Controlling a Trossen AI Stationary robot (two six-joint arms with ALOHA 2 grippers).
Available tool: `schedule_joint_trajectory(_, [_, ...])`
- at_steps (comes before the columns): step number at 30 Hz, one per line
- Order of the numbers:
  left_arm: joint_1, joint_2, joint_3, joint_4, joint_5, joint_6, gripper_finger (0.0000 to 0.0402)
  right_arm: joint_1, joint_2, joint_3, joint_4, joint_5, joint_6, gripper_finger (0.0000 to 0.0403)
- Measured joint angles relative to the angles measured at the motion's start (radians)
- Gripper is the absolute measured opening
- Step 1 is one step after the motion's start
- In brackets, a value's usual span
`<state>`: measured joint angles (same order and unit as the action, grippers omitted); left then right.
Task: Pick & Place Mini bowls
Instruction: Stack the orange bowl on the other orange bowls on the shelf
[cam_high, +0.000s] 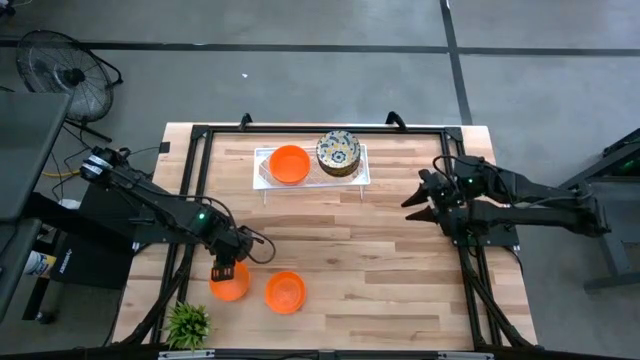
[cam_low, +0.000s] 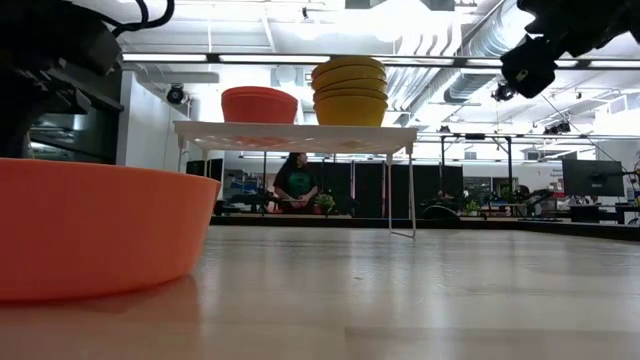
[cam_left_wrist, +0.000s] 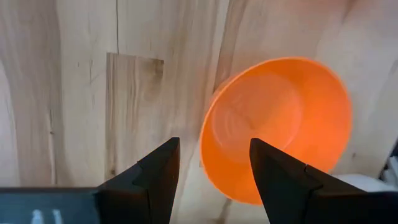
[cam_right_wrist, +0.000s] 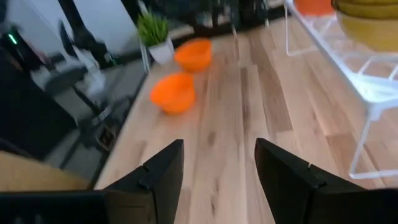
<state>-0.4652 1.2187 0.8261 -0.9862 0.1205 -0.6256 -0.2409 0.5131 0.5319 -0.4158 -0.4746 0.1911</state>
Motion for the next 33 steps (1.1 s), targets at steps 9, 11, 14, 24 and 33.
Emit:
schedule_joint_trajectory(9, [0.000, 0.081, 0.000, -0.002, 0.043, 0.105, 0.0191, 0.000, -0.108, -0.162, 0.158, 0.041, 0.122, 0.0185])
schedule_joint_trajectory(11, [0.000, 0.098, 0.000, -0.001, 0.043, 0.132, 0.0191, 0.000, -0.119, -0.172, 0.158, 0.045, 0.123, 0.0185])
schedule_joint_trajectory(14, [0.000, 0.128, 0.000, -0.003, 0.040, 0.152, 0.0191, 0.000, -0.127, -0.184, 0.152, 0.050, 0.123, 0.0185])
schedule_joint_trajectory(24, [0.000, 0.193, 0.000, 0.024, 0.003, 0.133, 0.0181, 0.063, -0.153, -0.249, 0.186, 0.102, 0.176, 0.0185])
schedule_joint_trajectory(33, [0.000, 0.194, -0.001, 0.008, -0.001, 0.099, 0.0066, 0.087, -0.155, -0.246, 0.202, 0.128, 0.192, 0.0185])
